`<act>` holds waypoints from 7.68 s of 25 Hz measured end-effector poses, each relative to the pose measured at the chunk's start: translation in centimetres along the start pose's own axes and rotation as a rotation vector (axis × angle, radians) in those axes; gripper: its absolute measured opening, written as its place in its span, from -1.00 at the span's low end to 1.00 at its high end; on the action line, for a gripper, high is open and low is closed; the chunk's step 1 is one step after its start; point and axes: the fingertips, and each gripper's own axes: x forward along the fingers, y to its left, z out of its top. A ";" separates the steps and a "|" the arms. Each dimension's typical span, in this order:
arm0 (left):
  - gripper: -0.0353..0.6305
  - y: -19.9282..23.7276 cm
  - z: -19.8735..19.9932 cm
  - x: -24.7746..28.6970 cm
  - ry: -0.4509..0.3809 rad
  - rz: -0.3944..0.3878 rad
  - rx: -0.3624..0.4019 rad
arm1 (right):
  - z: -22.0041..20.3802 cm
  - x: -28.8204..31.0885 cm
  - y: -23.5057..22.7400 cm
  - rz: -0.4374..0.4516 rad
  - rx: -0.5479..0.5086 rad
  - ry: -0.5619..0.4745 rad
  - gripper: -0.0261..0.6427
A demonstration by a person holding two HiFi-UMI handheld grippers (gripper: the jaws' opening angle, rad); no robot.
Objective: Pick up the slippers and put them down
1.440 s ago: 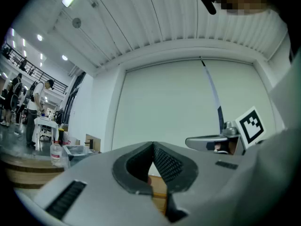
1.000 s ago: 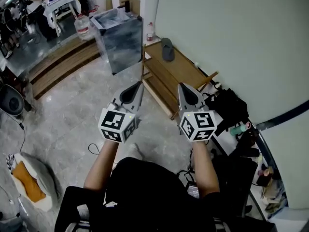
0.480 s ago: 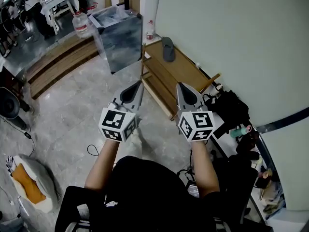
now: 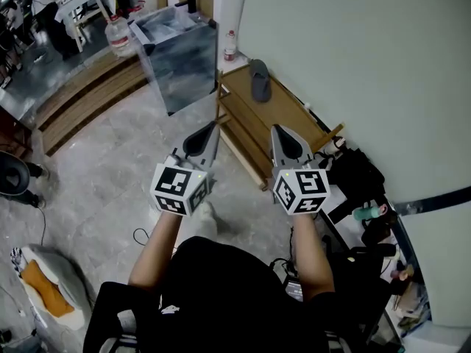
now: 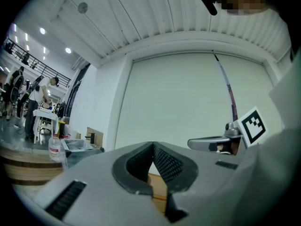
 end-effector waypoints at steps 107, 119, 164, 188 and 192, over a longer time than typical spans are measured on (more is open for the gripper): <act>-0.88 24.0 -28.4 50.5 0.558 -0.042 -0.225 | -38.7 47.6 -34.5 0.060 0.124 0.941 -0.69; -0.88 24.2 -31.0 50.8 0.585 -0.053 -0.211 | -42.4 49.1 -34.8 0.048 0.174 0.990 -0.50; -0.88 25.6 -32.9 47.1 0.602 0.028 -0.270 | -41.8 49.7 -35.2 -0.020 0.127 0.928 -0.87; -0.88 25.7 -27.6 35.2 0.522 0.049 -0.204 | -32.5 43.9 -25.0 0.003 0.061 0.781 -0.88; -0.88 24.8 -26.4 31.8 0.512 0.072 -0.194 | -30.8 42.0 -22.3 0.037 0.019 0.750 -0.87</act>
